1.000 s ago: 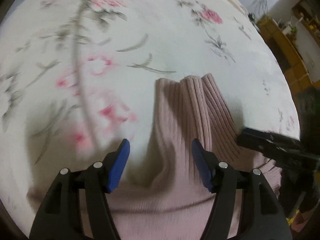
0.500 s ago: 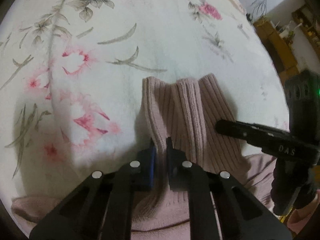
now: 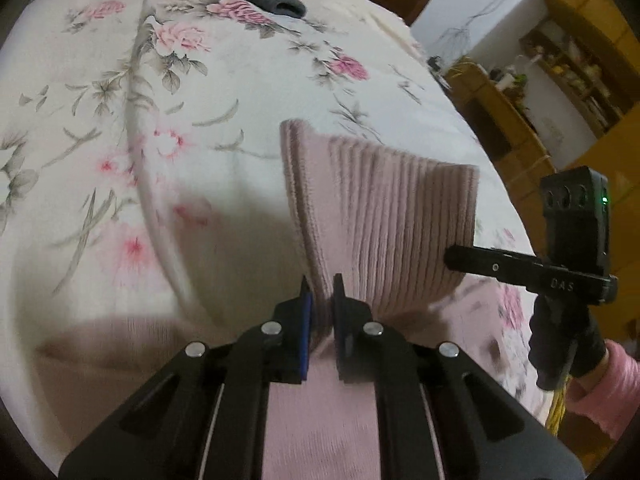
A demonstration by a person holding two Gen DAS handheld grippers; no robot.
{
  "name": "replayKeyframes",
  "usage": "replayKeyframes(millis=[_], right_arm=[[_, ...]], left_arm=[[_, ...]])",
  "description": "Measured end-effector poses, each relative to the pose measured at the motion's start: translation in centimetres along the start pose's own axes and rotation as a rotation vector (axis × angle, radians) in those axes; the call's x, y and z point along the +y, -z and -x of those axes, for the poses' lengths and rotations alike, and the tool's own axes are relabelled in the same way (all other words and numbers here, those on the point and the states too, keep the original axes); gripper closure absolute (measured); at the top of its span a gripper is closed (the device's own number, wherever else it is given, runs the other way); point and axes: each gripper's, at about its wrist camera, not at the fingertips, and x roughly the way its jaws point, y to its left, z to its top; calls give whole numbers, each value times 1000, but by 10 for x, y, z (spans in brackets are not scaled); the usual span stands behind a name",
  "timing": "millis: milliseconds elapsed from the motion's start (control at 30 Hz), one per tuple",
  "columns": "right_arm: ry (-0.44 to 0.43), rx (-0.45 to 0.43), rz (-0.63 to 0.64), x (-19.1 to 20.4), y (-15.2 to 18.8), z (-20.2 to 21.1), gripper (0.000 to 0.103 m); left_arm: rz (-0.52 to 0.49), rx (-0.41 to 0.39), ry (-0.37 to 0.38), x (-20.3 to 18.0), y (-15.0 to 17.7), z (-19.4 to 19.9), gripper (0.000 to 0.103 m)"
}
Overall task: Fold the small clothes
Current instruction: 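Lift the collar with both grippers and fold it toward the hem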
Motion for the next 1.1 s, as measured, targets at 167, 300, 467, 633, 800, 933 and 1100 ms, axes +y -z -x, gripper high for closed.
replayKeyframes(millis=[167, 300, 467, 633, 800, 933, 1100], right_arm=[[50, 45, 78, 10, 38, 3, 92], [81, 100, 125, 14, 65, -4, 90], [104, 163, 117, 7, 91, -8, 78], [66, 184, 56, -5, 112, 9, 65], [-31, 121, -109, -23, 96, 13, 58], [-47, 107, -181, -30, 72, -14, 58], [-49, 116, -296, -51, 52, -50, 62]], left_arm=[[-13, 40, 15, 5, 32, 5, 93], [-29, 94, 10, 9, 57, 4, 89], [-21, 151, 6, 16, 80, 7, 85], [22, 177, 29, 28, 89, 20, 82], [155, 108, 70, 45, 69, 25, 70], [257, 99, 79, 56, 49, -2, 69], [375, 91, 138, 72, 33, -35, 76]])
